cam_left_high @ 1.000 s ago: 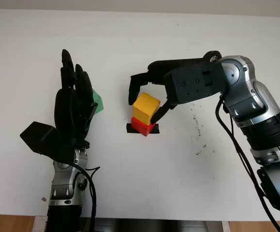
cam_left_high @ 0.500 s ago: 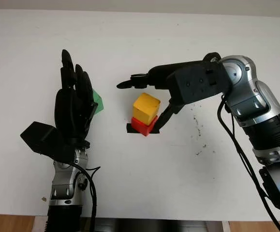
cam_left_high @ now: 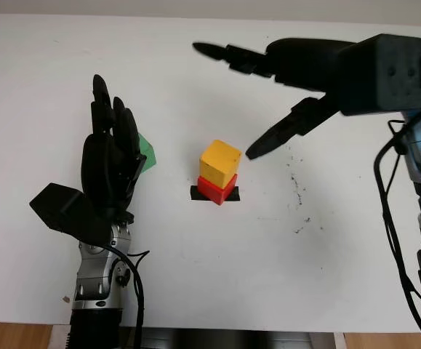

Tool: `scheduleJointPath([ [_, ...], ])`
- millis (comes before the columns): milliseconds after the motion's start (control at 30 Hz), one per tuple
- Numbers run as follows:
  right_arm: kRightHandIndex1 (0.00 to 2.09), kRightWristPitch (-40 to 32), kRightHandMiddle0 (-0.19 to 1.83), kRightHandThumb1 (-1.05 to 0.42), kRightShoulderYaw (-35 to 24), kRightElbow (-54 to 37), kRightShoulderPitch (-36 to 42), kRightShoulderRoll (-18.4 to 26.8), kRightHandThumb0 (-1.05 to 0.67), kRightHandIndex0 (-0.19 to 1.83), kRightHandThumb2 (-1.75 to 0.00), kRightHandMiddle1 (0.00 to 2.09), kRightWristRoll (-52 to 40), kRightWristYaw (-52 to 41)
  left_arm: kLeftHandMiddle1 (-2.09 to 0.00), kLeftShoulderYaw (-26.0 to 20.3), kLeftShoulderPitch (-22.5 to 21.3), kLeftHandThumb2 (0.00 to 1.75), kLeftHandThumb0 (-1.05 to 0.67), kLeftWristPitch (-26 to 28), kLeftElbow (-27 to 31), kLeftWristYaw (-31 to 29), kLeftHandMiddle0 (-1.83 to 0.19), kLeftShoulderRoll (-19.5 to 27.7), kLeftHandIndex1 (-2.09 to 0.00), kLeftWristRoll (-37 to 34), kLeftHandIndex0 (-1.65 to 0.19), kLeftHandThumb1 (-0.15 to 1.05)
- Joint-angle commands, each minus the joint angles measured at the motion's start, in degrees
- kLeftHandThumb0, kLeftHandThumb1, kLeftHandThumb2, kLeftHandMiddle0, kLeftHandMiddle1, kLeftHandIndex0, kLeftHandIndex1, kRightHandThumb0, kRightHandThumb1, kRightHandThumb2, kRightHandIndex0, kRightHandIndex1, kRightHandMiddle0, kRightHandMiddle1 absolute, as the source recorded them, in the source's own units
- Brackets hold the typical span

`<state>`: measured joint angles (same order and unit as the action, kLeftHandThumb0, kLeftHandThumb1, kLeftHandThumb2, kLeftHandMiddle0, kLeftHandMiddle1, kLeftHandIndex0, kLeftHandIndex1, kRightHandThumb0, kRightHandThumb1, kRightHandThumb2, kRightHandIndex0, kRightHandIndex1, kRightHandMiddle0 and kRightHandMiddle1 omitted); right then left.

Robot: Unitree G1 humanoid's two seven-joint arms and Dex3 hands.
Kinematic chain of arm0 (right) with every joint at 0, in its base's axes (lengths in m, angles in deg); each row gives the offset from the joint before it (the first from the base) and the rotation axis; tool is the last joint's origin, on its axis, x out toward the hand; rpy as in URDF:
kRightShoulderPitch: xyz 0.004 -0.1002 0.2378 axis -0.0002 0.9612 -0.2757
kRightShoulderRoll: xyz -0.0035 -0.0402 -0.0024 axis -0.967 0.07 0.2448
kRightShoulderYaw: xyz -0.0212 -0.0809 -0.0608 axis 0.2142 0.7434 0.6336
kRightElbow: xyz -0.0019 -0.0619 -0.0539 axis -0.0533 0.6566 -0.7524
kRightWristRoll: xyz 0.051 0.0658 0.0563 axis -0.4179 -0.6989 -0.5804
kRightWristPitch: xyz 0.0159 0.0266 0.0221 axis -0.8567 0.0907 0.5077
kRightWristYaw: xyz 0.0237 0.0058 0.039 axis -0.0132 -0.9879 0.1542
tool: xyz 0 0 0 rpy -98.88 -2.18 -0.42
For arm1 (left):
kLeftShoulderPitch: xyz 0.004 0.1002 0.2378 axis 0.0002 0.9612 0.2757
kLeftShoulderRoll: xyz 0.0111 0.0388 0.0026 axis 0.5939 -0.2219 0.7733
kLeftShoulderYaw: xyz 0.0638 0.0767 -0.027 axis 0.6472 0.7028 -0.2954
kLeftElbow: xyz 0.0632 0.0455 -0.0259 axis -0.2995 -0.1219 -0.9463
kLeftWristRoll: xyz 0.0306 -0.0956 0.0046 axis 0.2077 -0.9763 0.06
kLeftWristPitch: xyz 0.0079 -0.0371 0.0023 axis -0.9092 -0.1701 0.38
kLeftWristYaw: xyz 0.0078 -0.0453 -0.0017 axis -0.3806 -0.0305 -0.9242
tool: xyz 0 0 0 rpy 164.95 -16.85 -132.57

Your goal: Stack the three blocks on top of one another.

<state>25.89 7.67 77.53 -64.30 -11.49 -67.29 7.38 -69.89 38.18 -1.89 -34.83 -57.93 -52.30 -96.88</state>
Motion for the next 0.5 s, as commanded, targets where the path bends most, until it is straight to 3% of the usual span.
scheduleJointPath([
  [0, 0.00, -0.23, -0.19, -1.01, -3.83, 0.53, 4.49, -1.53, -0.85, -0.19, -0.08, 0.00, -2.31, 4.03, -0.06, -0.62, -0.17, 0.60, -0.65, 0.55, 0.46, -0.29, 0.17, 1.09, -0.02, -0.33, 0.19, 1.05],
  [133, 0.00, 4.58, -0.19, -1.05, -6.98, 3.89, 9.87, -4.40, -0.88, -0.19, -0.26, 0.00, -4.47, 12.14, -0.05, -1.30, -0.43, 0.58, -0.65, 0.57, 0.60, -0.73, 0.18, 2.32, -0.03, -0.68, 0.19, 1.05],
  [267, 0.00, 7.01, -0.19, -1.05, -8.37, 3.66, 14.85, -7.59, -0.86, -0.19, -0.55, 0.00, -5.95, 18.73, -0.05, -1.95, -0.83, 0.59, -0.63, -0.09, 0.33, -1.45, 0.18, 3.64, -0.04, -0.61, 0.19, 1.05],
  [467, 0.00, 2.67, -0.19, -1.05, -10.43, -0.27, 20.92, -13.45, -0.81, -0.19, -0.62, 0.00, -9.66, 26.78, -0.06, -2.78, -1.20, 0.61, -0.62, 0.40, 0.22, -2.37, 0.17, 5.41, -0.05, -0.92, 0.18, 1.05],
])
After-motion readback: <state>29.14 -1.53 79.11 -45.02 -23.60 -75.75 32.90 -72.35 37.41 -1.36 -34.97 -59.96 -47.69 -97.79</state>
